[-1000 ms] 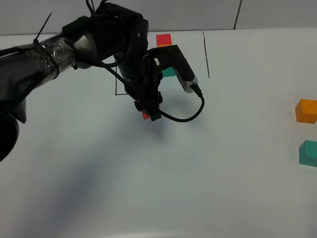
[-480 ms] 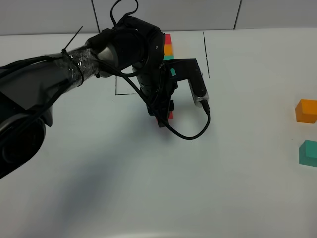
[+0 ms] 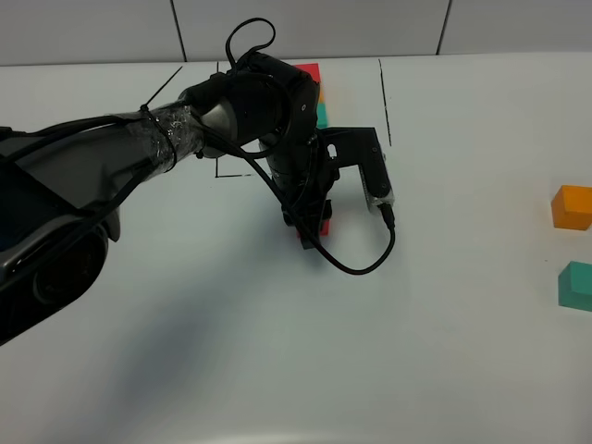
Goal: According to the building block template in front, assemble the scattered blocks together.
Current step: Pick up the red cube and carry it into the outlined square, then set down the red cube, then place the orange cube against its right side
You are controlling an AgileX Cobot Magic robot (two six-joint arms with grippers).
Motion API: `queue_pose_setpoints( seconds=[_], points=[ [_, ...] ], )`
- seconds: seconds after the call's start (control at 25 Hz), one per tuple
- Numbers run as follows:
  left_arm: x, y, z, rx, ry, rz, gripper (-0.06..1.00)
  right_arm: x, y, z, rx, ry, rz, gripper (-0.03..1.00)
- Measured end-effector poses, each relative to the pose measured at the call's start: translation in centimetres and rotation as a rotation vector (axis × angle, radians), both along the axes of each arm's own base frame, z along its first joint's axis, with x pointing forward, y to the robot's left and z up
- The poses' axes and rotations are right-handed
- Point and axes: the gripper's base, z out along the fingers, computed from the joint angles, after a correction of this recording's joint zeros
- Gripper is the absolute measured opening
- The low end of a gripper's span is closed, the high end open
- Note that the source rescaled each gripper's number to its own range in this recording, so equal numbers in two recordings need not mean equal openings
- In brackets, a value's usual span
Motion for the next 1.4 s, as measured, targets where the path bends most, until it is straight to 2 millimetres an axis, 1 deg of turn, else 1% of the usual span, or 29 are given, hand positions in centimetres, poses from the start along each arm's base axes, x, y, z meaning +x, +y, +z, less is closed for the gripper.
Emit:
queue_pose_setpoints(
  seconds=[0.56, 0.6, 0.64, 0.72, 0.88, 0.96, 1.0, 1.12, 1.24, 1.4],
  points=[
    [0.3, -0.2, -0.1, -0.017, -0.03, -0.023, 0.01, 0.0, 0.0, 0.0, 0.0, 0.0, 0.0, 0.72],
    [0.3, -0.2, -0.2, -0.019, -0.031, -0.022, 0.04, 0.0, 0.0, 0.0, 0.0, 0.0, 0.0, 0.72],
    [0.3, -0.2, -0.3, -0.016, -0.031, -0.023, 0.09, 0.0, 0.0, 0.0, 0.0, 0.0, 0.0, 0.72],
    [0.3, -0.1, -0.8, 0.004, -0.028, -0.03, 0.26, 0.0, 0.0, 0.0, 0.0, 0.0, 0.0, 0.72],
    [0.3, 0.0, -0.6, 0.015, -0.026, -0.035, 0.59, 0.0, 0.0, 0.0, 0.001, 0.0, 0.001, 0.72],
    [0.2, 0.1, 0.0, 0.014, -0.027, -0.035, 0.7, 0.0, 0.0, 0.0, 0.001, 0.0, 0.001, 0.72],
    [0.2, 0.1, 0.3, 0.015, -0.028, -0.035, 0.73, 0.0, 0.0, 0.0, 0.001, 0.0, 0.001, 0.72],
    [0.0, 0.3, 2.3, -0.001, -0.051, -0.035, 0.76, 0.0, 0.1, 0.0, 0.005, 0.0, 0.004, 0.72],
    [-0.4, 0.5, 4.3, -0.013, -0.059, -0.03, 0.77, 0.0, 0.1, 0.0, 0.005, 0.0, 0.004, 0.72],
    [-1.0, 0.8, 6.4, -0.023, -0.05, -0.018, 0.77, 0.0, 0.1, 0.0, 0.005, 0.0, 0.004, 0.72]
  ],
)
